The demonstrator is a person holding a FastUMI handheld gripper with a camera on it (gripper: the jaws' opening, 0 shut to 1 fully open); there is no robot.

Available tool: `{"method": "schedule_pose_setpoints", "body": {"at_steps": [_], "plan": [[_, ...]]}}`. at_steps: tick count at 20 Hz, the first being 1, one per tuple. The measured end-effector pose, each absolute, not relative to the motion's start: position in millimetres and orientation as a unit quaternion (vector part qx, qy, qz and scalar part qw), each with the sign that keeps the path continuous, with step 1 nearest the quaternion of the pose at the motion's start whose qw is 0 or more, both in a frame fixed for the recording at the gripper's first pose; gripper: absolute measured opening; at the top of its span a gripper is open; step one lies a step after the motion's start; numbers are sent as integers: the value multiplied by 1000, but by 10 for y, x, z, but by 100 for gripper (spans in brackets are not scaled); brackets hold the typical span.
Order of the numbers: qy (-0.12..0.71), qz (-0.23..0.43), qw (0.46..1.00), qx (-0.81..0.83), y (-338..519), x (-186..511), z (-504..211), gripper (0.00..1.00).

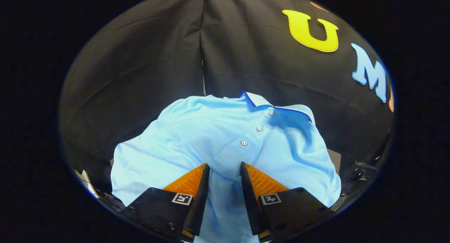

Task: Put the clothes into the washing machine and then close the washing machine lid.

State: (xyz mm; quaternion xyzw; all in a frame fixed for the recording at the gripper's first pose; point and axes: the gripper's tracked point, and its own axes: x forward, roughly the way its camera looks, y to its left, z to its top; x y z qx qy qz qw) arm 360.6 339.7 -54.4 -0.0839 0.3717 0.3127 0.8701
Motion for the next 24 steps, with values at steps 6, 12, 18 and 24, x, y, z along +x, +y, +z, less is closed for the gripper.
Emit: {"method": "schedule_pose_setpoints", "body": {"at_steps": [6,12,18,24], "plan": [[370,307,877,-29,3424,3645,-545,2],[317,319,893,21,3408,3637,-219,1],[251,327,908,73,3195,3595,312,1],[200,318,921,105,2802,3489,709,1]]}}
